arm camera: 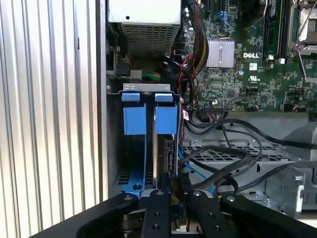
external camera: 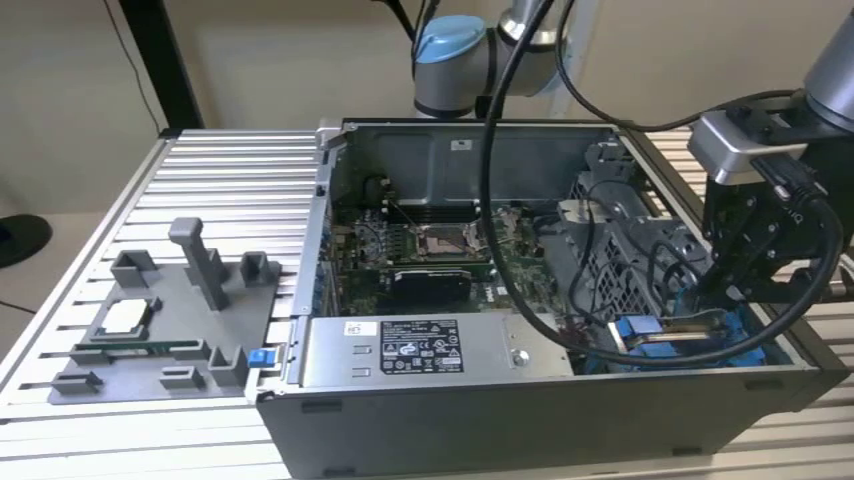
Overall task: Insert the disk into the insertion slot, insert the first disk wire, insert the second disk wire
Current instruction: 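Insert the first disk wire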
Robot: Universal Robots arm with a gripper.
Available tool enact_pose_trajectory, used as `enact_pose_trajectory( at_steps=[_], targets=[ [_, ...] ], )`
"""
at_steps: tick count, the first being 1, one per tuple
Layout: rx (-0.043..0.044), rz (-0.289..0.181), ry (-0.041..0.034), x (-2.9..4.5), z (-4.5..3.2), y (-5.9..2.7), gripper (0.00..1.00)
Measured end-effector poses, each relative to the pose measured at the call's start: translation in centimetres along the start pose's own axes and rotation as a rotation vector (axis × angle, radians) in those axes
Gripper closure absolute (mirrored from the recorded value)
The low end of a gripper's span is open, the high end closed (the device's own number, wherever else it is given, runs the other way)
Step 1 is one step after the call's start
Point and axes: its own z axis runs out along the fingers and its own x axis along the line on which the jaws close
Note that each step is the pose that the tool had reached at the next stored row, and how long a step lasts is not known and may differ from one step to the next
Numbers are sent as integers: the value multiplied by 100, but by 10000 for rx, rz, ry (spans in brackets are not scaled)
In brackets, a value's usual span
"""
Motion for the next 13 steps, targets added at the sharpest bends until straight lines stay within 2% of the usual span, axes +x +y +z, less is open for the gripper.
enact_pose_trajectory(
  at_steps=[5,9,13],
  targets=[
    [-1,-104,-4,4,74,-12,100],
    [32,-106,-4,8,132,-28,100],
    [49,-105,-3,4,162,-32,100]
  ],
)
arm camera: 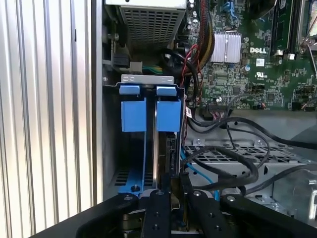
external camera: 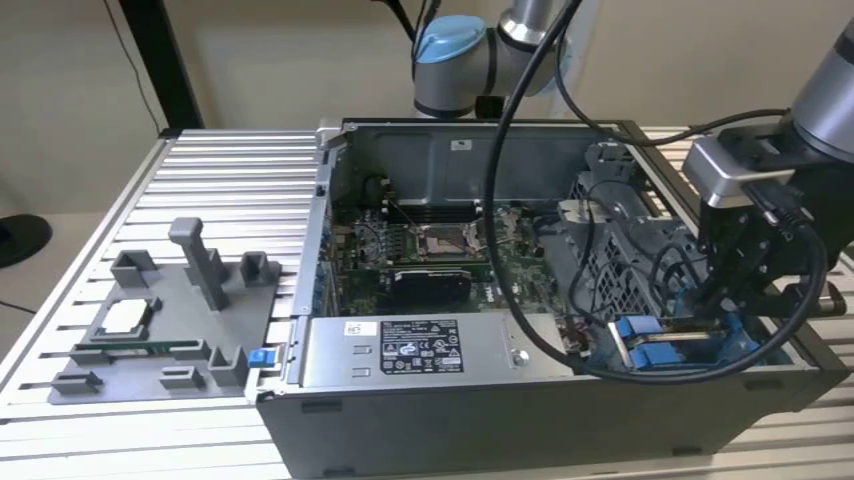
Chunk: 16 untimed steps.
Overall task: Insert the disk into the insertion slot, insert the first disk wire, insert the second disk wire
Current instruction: 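Insert the first disk wire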
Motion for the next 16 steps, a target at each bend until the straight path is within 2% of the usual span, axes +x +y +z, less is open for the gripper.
enact_pose_trajectory(
  at_steps=[5,16],
  targets=[
    [11,70,0,-23,22,0,100],
    [18,140,6,-18,101,4,100]
  ],
)
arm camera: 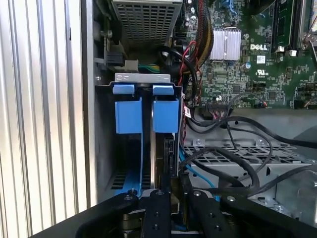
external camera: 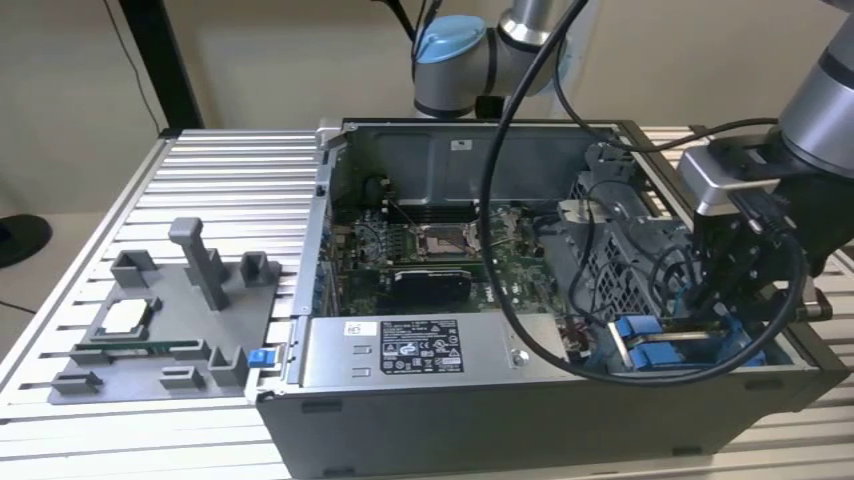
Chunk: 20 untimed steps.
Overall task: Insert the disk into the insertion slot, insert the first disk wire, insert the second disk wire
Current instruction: 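Insert the first disk wire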
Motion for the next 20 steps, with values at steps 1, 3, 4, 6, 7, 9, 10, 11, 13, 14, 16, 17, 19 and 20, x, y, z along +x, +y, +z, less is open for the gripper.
enact_pose_trajectory(
  at_steps=[1,3,4,6,7,9,10,11,13,14,16,17,19,20],
  targets=[
    [2,14,2,1,15,1,100],
    [5,41,19,3,41,2,100],
    [5,45,19,3,49,2,100],
    [5,47,5,4,57,3,100],
    [4,48,-7,5,61,3,0],
    [4,49,-21,2,24,2,0],
    [4,48,-13,-2,-24,-1,0],
    [4,48,-10,-5,-73,-3,0],
    [4,47,-9,-10,-163,-7,0],
    [4,47,-8,-14,-209,-9,0],
    [4,47,-7,-20,-301,-13,0],
    [4,47,-9,-22,-334,-14,0],
    [4,47,-9,-22,-336,-14,0],
    [4,47,-10,-22,-336,-14,0]
  ],
)
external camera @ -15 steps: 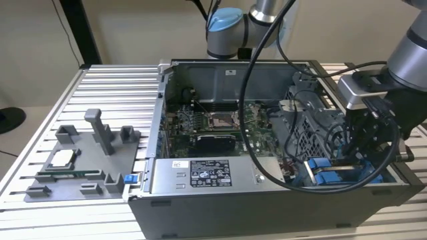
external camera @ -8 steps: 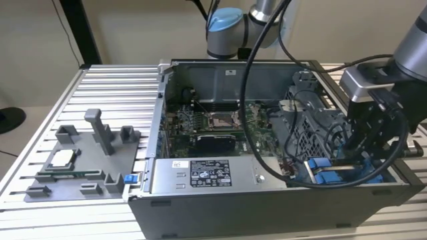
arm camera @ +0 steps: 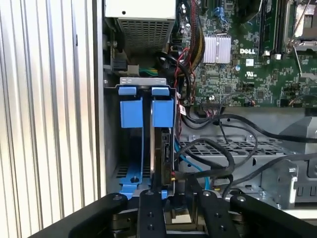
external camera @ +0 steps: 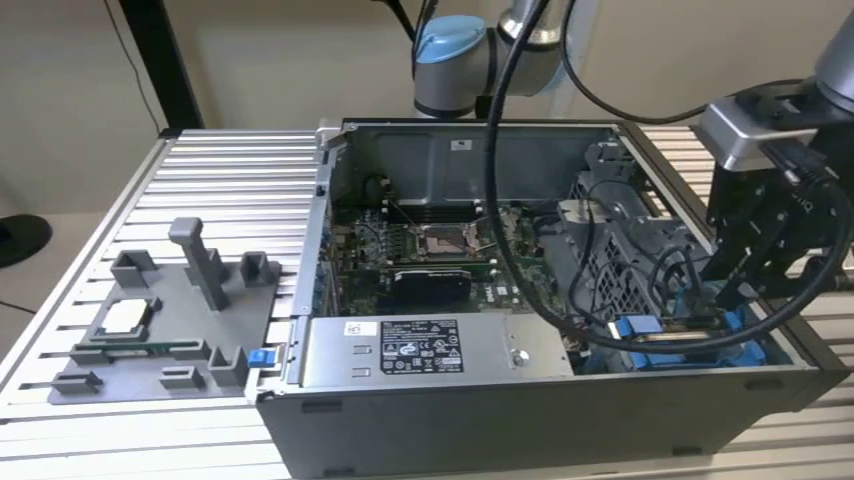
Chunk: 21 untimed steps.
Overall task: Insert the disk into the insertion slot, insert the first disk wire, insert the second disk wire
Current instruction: 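Insert the first disk wire, then insert the second disk wire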
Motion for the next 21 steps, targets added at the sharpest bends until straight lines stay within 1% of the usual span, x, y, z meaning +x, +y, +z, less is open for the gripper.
enact_pose_trajectory(
  at_steps=[2,4,13,15,18,19,21],
  targets=[
    [-15,0,0,-1,0,-27,0],
    [-84,5,-4,0,3,-100,0],
    [-565,37,-19,7,16,-416,0],
    [-706,47,-19,12,18,-479,0],
    [-949,64,-19,21,21,-556,0],
    [-1000,66,-17,22,22,-567,0],
    [-1003,68,-17,22,22,-566,0]
  ],
)
